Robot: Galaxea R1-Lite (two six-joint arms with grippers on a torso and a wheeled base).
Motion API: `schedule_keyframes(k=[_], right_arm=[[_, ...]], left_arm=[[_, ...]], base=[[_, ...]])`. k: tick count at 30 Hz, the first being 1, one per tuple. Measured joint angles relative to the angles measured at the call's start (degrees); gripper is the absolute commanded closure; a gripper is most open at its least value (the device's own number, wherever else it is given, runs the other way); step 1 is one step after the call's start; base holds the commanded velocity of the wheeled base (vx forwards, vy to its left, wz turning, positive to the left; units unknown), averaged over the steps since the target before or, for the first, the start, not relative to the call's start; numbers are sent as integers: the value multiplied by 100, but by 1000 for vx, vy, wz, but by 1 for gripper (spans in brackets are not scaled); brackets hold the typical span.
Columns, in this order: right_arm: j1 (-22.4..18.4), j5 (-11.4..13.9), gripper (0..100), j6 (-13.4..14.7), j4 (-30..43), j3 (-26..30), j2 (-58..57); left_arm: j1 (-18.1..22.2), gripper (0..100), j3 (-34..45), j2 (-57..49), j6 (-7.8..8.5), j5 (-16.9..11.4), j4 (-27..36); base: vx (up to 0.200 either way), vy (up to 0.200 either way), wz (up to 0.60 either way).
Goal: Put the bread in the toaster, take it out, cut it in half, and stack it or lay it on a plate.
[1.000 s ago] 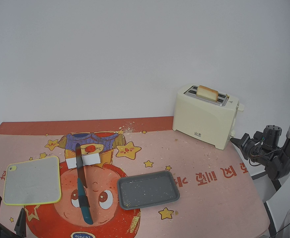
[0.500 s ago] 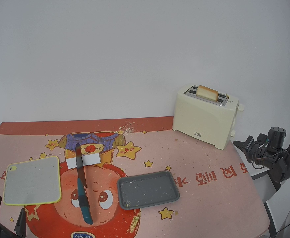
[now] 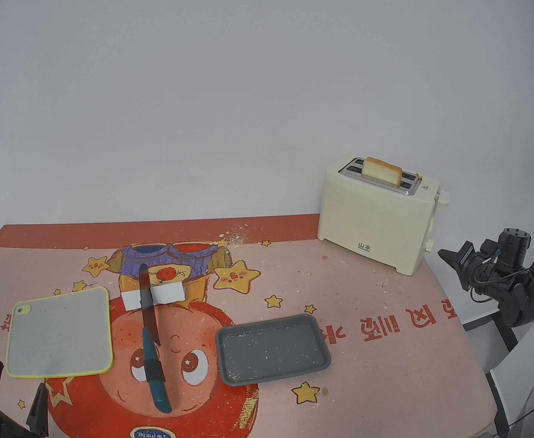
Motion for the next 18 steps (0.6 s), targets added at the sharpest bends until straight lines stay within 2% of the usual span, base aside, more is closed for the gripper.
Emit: schedule_keyframes(k=[1, 6, 18], right_arm=[[5, -6, 100, 119, 0, -41, 5], [13, -20, 100, 323, -9, -174, 7], [145, -22, 100, 383, -11, -257, 7]], left_arm=[[0, 0, 0, 0, 0, 0, 0], [5, 0, 0, 0, 0, 0, 0], [0, 0, 0, 0, -1, 0, 0]], base=[[0, 0, 0], [0, 0, 0], [0, 0, 0]])
